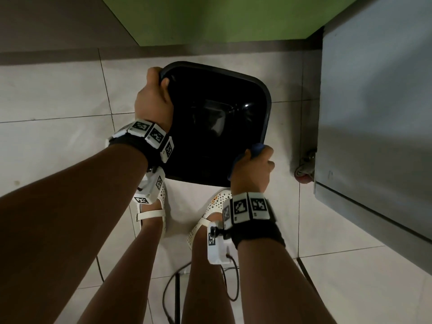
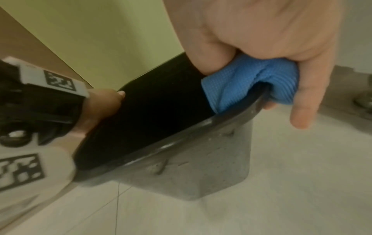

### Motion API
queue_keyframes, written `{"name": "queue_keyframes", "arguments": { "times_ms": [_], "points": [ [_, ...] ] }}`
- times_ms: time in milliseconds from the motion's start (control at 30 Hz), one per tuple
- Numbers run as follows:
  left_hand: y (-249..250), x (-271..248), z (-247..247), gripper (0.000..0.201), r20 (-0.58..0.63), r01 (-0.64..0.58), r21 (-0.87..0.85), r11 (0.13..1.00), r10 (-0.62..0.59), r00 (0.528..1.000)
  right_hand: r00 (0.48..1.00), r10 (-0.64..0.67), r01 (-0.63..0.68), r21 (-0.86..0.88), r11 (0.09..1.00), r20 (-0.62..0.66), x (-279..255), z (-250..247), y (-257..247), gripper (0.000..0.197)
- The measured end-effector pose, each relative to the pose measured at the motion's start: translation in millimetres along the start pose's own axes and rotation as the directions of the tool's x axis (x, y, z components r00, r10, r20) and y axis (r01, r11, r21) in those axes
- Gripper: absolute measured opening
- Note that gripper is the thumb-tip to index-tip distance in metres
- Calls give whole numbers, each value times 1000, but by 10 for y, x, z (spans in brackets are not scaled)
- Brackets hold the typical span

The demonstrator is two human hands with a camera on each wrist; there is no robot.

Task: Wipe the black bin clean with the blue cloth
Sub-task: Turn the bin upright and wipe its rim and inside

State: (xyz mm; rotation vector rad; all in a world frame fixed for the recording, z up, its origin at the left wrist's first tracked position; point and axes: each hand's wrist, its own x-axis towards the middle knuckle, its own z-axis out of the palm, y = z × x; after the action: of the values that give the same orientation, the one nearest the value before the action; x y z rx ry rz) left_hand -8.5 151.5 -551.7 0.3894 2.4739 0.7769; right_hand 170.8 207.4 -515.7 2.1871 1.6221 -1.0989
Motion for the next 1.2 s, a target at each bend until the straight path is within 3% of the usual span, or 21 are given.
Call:
{"name": "queue_keyframes", "arguments": {
  "times_ms": [133,233,333,433,533,567,633,767,900,1000,1100,1200],
  "points": [
    [-47,-109,-53,43,-88,93,-107,990,-102,991,982,-188,189,-129,973,21,239,-87,-260,33],
    [-66,-134,-125,54,-102,156,32,987,-152,983,920,-387,388,-306,870,66,442,-176,-539,39],
    [-12,-22,-182,50,10,71,187,980,-74,997,802,-570,575,-486,658,179,602,-214,-866,41],
    [104,136,-167,52,137,-84,57,995,75,988,668,-682,694,-582,425,298,682,-118,-1139,42],
    [222,274,-126,47,190,-169,94,981,149,970,493,-784,787,-577,216,378,638,64,-1239,43],
    [244,304,-112,45,239,-187,131,974,152,959,451,-800,807,-565,175,396,607,117,-1257,41],
    [266,338,-108,40,327,-203,201,958,130,936,419,-809,822,-550,145,413,569,186,-1299,38],
    [205,352,-149,37,410,-299,267,916,172,895,416,-819,805,-580,129,394,558,235,-1294,39],
    [155,313,-123,31,362,-328,350,877,197,911,428,-819,797,-587,142,382,554,223,-1262,42],
    [139,323,-117,33,336,-336,378,863,210,918,555,-747,742,-624,246,365,623,169,-1260,46],
    [136,388,-147,34,367,-338,342,877,207,907,715,-651,663,-543,515,254,692,55,-1202,43],
    [136,379,-141,34,376,-327,335,883,193,906,820,-531,565,-458,687,214,658,1,-1147,42]
  ]
}}
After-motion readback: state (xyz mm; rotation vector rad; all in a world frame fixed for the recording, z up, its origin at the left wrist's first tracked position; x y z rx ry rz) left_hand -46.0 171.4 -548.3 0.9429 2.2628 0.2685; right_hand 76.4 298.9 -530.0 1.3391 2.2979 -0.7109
